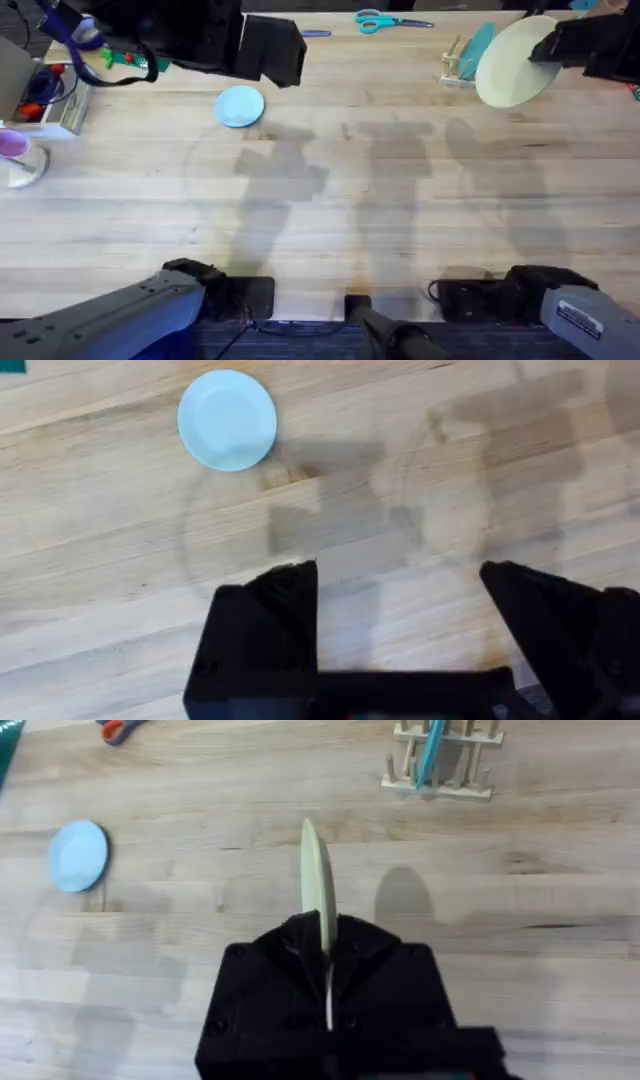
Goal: Pick up the plates from the table one by one and place each into a slot on the dish rack.
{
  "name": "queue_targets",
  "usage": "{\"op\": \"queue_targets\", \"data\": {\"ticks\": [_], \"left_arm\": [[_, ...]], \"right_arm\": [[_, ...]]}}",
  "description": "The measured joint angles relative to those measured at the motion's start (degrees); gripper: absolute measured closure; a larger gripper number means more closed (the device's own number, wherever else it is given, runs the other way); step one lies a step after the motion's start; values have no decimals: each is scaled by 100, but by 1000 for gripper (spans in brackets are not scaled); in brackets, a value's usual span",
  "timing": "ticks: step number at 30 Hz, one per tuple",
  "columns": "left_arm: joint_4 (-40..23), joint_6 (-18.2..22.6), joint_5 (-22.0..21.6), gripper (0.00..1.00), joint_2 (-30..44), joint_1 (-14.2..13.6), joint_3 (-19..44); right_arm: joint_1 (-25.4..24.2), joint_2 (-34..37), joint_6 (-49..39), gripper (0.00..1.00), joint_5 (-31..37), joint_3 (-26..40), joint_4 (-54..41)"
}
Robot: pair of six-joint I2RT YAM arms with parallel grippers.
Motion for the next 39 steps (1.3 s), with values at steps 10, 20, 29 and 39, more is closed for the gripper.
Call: {"op": "queue_targets", "data": {"ticks": [10,20,29,39], "left_arm": [[0,0,0,7,0,0,0],[0,-2,0,7,0,0,0],[0,-1,0,7,-1,0,0],[0,0,-2,8,0,0,0]], "right_arm": [[0,0,325,970,731,2,102],[0,237,384,970,1930,0,882],[0,1008,545,971,2563,0,1450],[0,1596,596,971,2745,0,2359]]}}
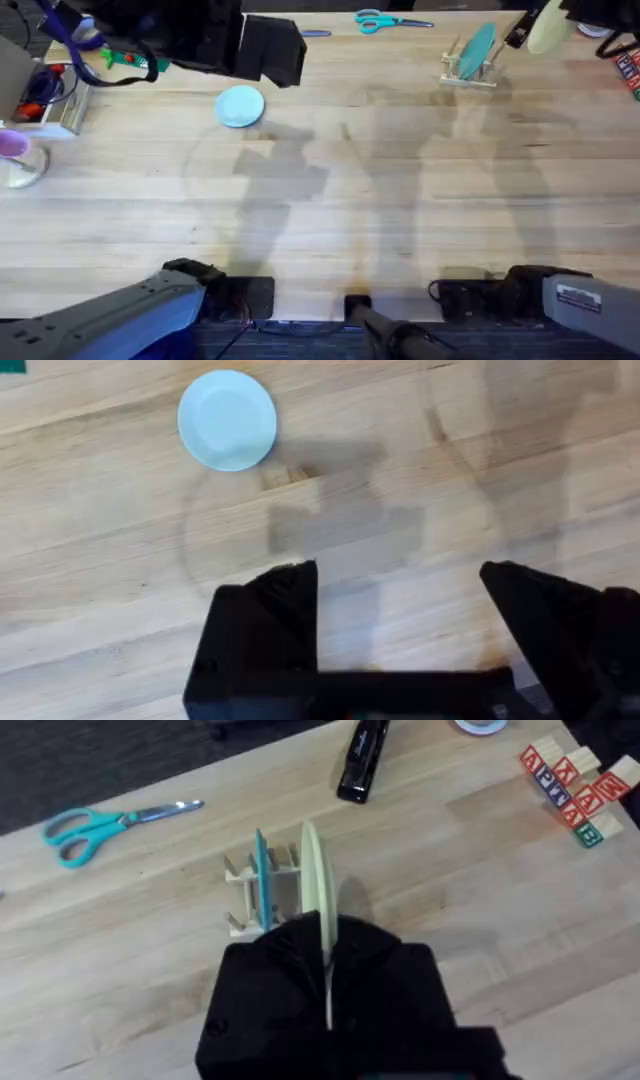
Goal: Pick up the plates from the table one by one and place each into a slot on the dish rack.
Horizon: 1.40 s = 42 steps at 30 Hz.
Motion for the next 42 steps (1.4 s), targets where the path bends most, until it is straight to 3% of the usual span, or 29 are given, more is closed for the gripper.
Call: {"op": "queue_targets", "data": {"ticks": [14,42], "left_arm": [[0,0,0,7,0,0,0],[0,0,1,7,-2,0,0]], "right_arm": [[0,666,16,971,17,0,652],[0,1355,17,972,17,0,1266]]}}
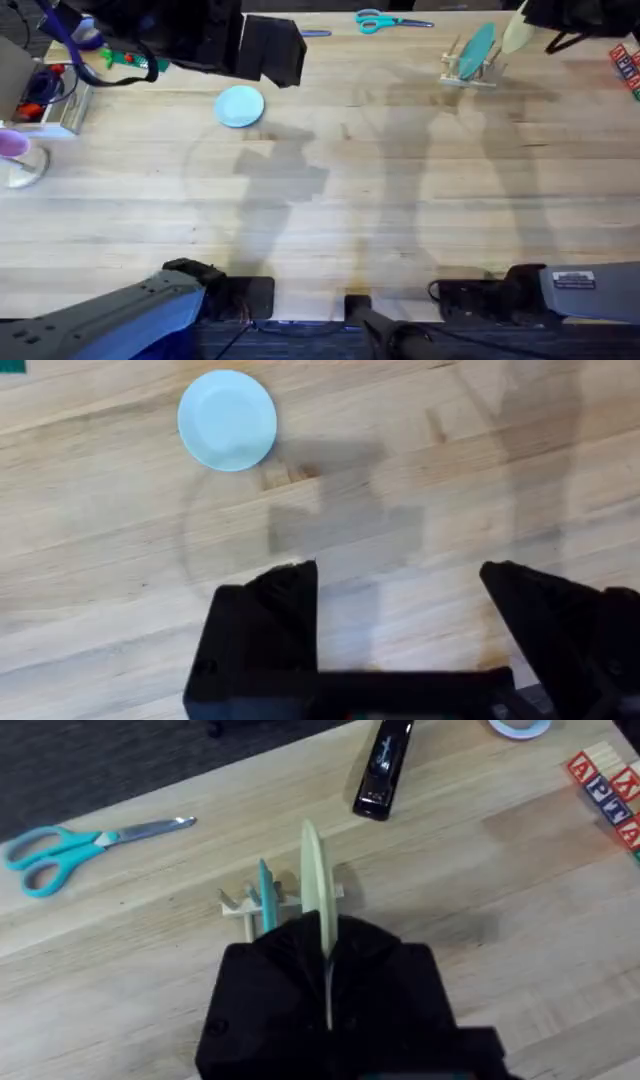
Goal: Pick up the plates from the table one by one and place each into a slot on the dish rack.
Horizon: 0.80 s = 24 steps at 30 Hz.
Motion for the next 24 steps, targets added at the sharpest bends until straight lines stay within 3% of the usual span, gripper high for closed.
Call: {"op": "queue_targets", "data": {"ticks": [24], "left_arm": [[0,-1,-2,7,2,0,0]], "right_arm": [[0,160,0,973,2,0,109]]}}
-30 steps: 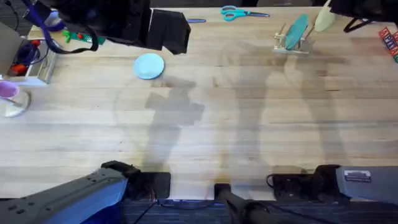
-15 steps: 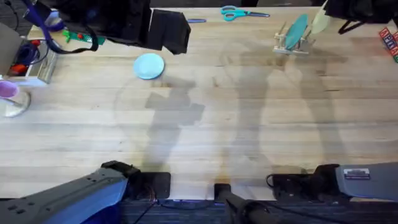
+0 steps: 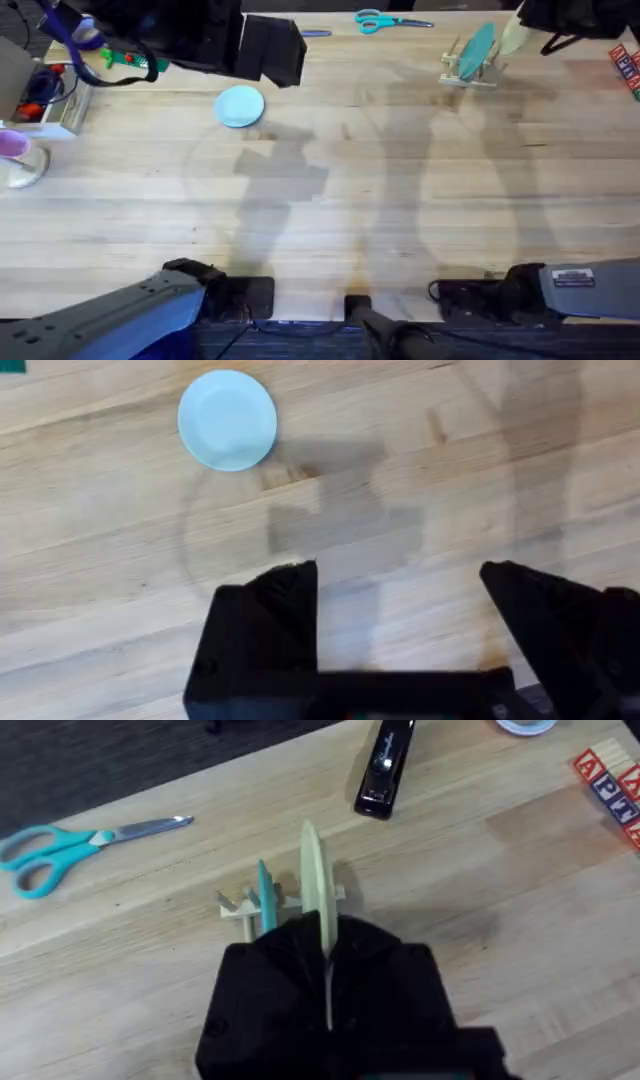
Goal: Pick up the plates from the table one by one and place each into a slot on the dish rack.
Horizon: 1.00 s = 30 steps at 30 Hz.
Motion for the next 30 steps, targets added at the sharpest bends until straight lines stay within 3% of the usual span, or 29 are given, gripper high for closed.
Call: {"op": "queue_targets", "data": {"ticks": [30], "left_arm": [[1,0,2,7,0,0,0]], "right_arm": [[0,273,-24,973,-4,0,234]]}}
